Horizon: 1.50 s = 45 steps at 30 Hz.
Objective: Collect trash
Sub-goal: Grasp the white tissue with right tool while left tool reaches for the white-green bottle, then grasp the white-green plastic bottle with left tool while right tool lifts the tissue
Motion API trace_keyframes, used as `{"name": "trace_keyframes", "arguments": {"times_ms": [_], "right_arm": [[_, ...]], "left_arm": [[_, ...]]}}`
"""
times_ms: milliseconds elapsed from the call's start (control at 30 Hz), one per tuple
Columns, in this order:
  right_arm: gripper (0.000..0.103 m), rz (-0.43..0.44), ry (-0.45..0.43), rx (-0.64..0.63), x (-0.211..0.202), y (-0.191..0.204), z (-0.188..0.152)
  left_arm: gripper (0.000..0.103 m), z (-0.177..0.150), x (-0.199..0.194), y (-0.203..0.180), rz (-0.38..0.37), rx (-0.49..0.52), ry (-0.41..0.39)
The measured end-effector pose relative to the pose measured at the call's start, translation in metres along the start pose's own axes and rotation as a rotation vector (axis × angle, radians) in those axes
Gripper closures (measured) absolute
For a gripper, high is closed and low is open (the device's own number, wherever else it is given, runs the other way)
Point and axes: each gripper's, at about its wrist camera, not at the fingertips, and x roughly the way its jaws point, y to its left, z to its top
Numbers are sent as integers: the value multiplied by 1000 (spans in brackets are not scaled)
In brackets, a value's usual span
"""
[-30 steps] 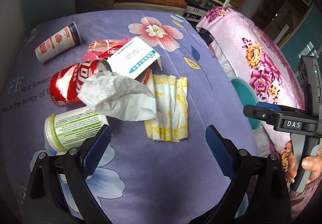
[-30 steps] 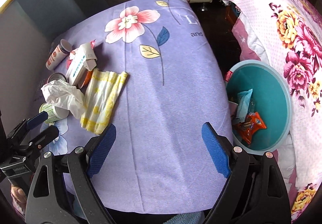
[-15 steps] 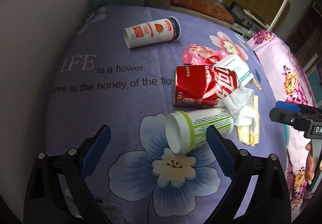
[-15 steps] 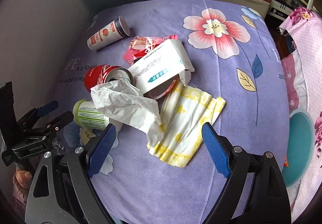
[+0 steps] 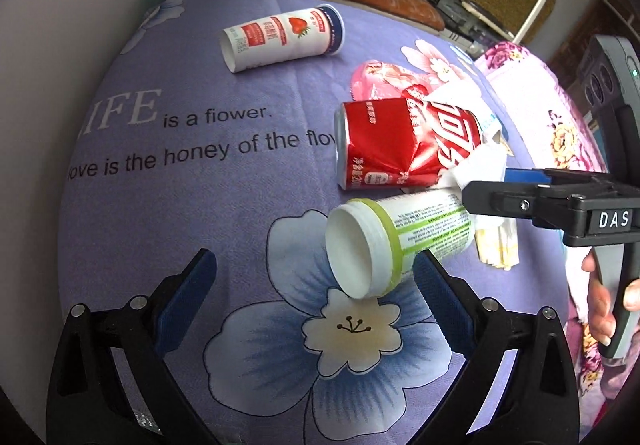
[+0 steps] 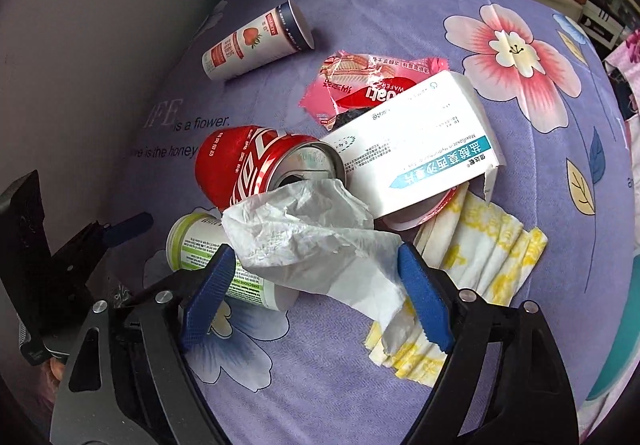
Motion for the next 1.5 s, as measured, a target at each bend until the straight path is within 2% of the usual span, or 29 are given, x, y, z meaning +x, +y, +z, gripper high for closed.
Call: {"name": "trace_keyframes", "arguments": {"times_ms": [100, 167, 267, 300, 367, 400, 433, 500, 900, 1067, 1200, 1300, 1400, 1500], "right_arm": [[59, 33, 5, 23, 0, -3, -4], [86, 38, -8, 20, -6, -3, -5], [93, 20, -24, 17, -15, -5, -11], [94, 15, -30, 18, -18, -6, -13], [94, 14, -44, 25, -25, -10, -19], [94, 16, -51, 30, -28, -12, -21], [94, 17, -58, 34, -32, -13, -24], [94, 8, -74, 38, -36, -16, -27], [94, 13, -138, 109, -67, -44, -66], [94, 45, -168, 128, -87, -53, -81], [94, 71, -181, 159, -95, -64, -87], [94, 74, -181, 180, -94, -69, -90], [94, 79, -174, 205, -89, -76, -93], [94, 78, -175, 218, -90, -82, -98]], "left_arm": [[4, -1, 8, -10, 0, 49, 20], [4, -1, 12, -18, -8, 80, 25], [4, 1, 15, -32, -48, 116, 14], [5, 1, 14, -37, -59, 128, 6], [20, -1, 12, -48, -76, 158, 3], [36, -3, 13, -52, -88, 172, 15], [44, -5, 13, -56, -96, 184, 26], [50, -7, 14, -62, -94, 206, 34], [51, -31, 11, -104, -185, 210, 109], [47, -43, -3, -108, -180, 229, 115], [45, -38, -20, -90, -157, 181, 87], [31, -26, -23, -81, -93, 141, 54], [26, -13, -12, -82, -45, 136, 58], [25, -5, 8, -88, -22, 154, 97]]}}
